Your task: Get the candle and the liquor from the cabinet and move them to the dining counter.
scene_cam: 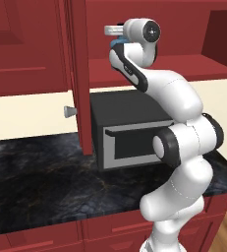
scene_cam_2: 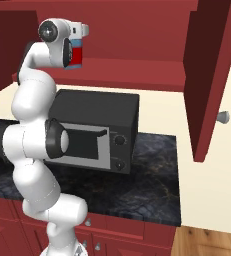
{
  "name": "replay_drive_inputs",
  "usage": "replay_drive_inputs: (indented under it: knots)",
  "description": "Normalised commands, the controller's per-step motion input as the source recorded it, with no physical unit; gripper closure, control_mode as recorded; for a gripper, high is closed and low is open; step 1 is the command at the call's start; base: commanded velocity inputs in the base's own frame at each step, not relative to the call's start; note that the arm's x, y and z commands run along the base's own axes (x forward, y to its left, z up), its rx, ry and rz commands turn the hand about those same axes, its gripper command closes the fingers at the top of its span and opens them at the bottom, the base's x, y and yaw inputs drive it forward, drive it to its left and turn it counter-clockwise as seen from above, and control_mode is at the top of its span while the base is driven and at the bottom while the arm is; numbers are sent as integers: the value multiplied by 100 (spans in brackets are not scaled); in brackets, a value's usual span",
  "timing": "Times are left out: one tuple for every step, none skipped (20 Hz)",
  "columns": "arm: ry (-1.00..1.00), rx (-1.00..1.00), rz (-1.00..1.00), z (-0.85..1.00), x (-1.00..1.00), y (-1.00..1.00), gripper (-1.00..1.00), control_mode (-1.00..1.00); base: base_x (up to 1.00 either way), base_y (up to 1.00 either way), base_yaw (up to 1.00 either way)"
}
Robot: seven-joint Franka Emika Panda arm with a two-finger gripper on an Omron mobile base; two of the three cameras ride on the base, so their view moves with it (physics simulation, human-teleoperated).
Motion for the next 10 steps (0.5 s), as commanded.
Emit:
replay_drive_inputs:
  knots:
    - [0,0,0,0,0,0,-100,-100,0,0,0]
    - [0,0,0,0,0,0,-100,-100,0,0,0]
    - [0,0,0,0,0,0,-100,-100,0,0,0]
    - [0,0,0,0,0,0,-100,-100,0,0,0]
    - [0,0,0,0,0,0,-100,-100,0,0,0]
    - [0,0,0,0,0,0,-100,-100,0,0,0]
    - [0,0,0,0,0,0,-100,-100,0,0,0]
    - [0,0,0,0,0,0,-100,-100,0,0,0]
    - [0,0,0,0,0,0,-100,-100,0,0,0]
    - [0,0,0,0,0,0,100,-100,0,0,0]
